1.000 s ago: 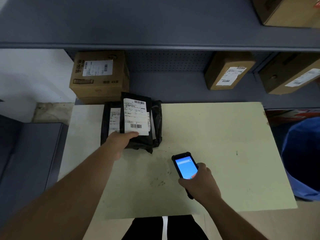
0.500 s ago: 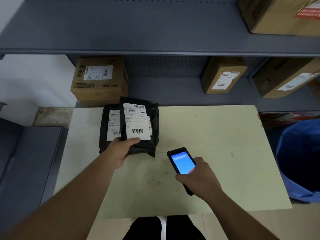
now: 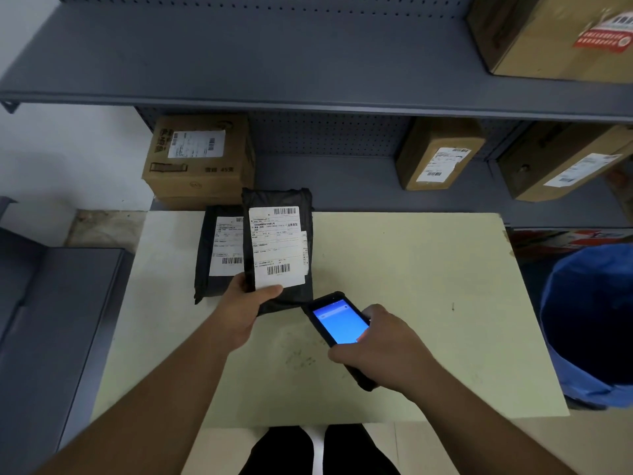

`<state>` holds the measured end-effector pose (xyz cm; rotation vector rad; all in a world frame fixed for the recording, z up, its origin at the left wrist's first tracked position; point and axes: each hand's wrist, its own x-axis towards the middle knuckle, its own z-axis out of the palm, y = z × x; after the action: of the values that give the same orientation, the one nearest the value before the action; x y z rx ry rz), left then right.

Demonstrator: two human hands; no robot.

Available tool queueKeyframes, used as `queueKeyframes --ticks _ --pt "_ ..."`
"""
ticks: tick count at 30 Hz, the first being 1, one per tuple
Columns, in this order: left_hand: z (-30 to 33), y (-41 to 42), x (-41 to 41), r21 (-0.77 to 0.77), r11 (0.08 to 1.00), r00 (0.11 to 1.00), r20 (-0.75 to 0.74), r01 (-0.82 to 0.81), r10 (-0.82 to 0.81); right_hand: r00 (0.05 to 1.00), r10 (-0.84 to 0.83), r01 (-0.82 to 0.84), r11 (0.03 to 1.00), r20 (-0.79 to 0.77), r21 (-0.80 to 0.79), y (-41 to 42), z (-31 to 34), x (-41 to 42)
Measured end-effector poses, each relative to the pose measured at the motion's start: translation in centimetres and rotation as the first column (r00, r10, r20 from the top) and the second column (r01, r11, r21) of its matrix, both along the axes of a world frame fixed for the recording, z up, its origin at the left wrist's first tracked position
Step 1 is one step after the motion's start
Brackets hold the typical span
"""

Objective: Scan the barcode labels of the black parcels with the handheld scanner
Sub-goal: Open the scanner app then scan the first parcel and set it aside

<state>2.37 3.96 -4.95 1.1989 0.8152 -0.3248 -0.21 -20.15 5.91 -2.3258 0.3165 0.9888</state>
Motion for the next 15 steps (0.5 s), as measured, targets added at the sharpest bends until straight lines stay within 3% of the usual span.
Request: queueKeyframes --ticks 15 --pt "-1.7 -0.7 -1.2 0.123 0.992 0.999 0.043 0.026 -0.032 0.999 -0.009 0.012 0.998 -0.036 0.067 1.6 2.0 0.8"
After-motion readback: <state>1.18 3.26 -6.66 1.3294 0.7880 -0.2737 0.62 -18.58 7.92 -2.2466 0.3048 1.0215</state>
